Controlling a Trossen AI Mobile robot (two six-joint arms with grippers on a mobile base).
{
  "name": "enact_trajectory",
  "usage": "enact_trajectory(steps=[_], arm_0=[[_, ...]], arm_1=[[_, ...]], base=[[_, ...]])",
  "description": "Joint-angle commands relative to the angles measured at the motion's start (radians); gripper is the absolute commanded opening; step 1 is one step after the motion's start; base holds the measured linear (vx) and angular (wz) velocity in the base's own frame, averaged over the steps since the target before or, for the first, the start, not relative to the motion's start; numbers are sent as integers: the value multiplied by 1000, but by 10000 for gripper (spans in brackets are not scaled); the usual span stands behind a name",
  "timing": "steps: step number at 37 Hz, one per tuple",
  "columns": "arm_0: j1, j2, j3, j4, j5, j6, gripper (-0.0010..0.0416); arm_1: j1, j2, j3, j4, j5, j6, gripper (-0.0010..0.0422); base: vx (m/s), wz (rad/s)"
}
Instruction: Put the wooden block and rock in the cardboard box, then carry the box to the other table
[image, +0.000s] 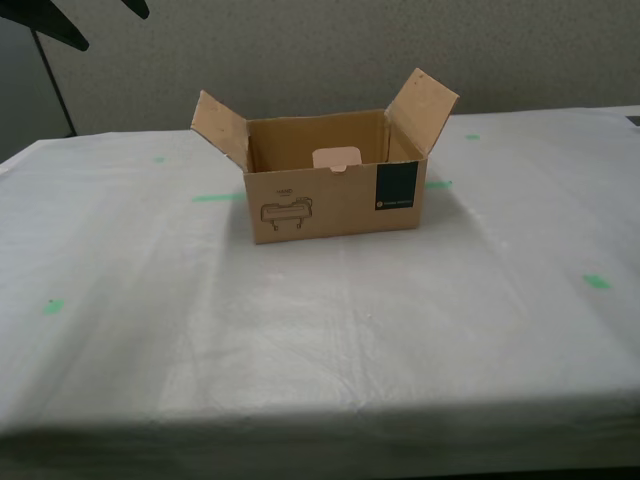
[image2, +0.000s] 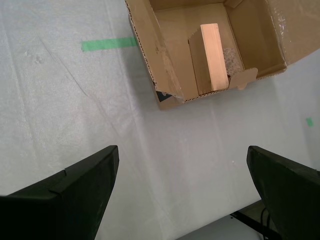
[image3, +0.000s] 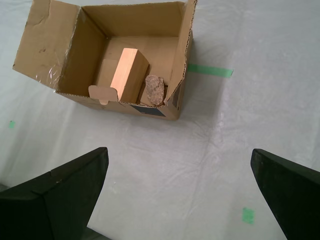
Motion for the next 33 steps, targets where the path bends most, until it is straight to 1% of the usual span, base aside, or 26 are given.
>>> enact_trajectory(steps=[1, 33], arm_0=[[0, 0, 1, 2, 3, -1, 398], [0, 0, 1, 2, 3, -1, 399]], arm_1=[[0, 0, 1, 0, 0, 0, 350], [0, 0, 1, 0, 0, 0, 350]], base=[[0, 0], [0, 0]])
